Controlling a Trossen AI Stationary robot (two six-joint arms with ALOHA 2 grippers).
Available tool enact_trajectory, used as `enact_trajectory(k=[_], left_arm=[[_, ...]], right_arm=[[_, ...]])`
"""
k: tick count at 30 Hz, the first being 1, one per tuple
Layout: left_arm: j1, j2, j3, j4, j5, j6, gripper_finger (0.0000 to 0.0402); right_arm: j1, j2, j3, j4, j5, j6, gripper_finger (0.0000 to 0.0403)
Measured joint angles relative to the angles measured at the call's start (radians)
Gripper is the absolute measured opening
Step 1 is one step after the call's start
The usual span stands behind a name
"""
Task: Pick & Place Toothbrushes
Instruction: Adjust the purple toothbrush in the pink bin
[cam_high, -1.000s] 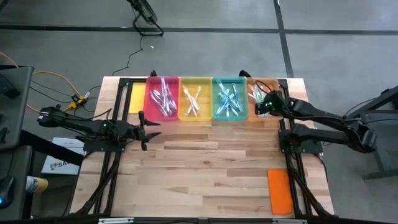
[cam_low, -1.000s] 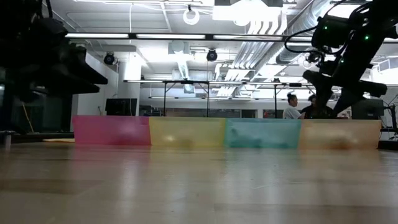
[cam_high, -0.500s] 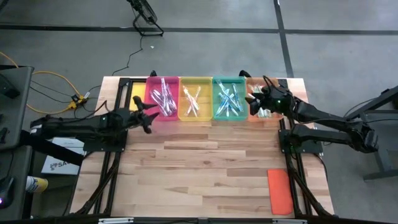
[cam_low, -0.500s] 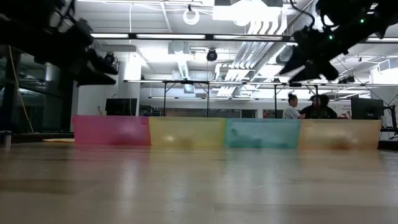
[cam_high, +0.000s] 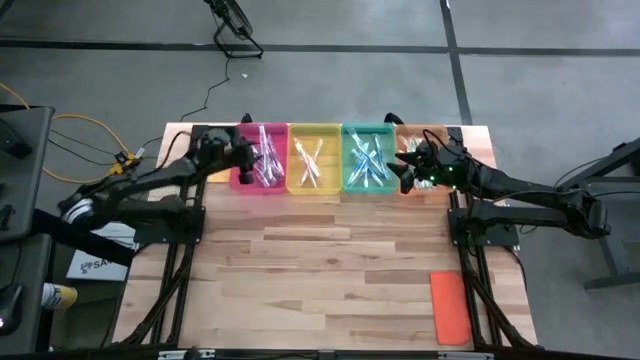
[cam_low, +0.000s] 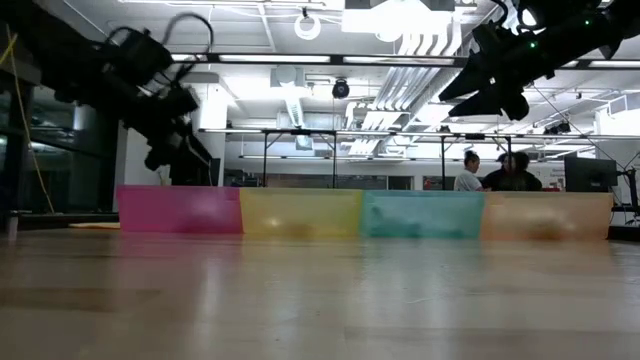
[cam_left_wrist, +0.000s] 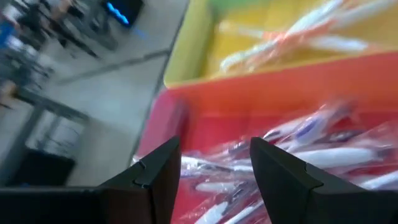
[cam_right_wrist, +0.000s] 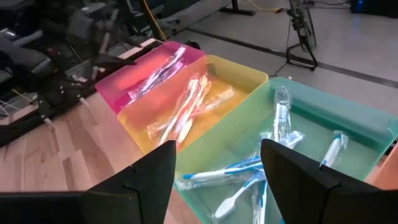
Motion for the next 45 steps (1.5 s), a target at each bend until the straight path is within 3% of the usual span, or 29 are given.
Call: enact_trajectory(k=[8, 15, 31, 37, 45], left_arm=[[0.090, 0.318, 0.170, 0.001, 0.083, -0.005, 0.0186], [0.089, 0.452, 0.268, -0.095, 0.075, -0.121, 0.0186], [0.086, 0.461, 0.273, -0.146, -0.049, -0.203, 0.0186], [0.086, 0.461, 0.273, -0.236, 0.023, -0.229, 0.0186], [0.086, 0.399, 0.273, -0.189, 0.110, -0.162, 0.0186]], right_arm=[[0.005, 0.000, 0.000, -0.009, 0.001, 0.000, 0.0229], [0.005, 0.000, 0.000, -0.028, 0.001, -0.001, 0.0229], [0.004, 0.000, 0.000, -0.075, 0.001, -0.010, 0.0229], [0.004, 0.000, 0.000, -0.078, 0.002, -0.003, 0.0229], [0.004, 0.000, 0.000, -0.076, 0.009, 0.000, 0.0229]])
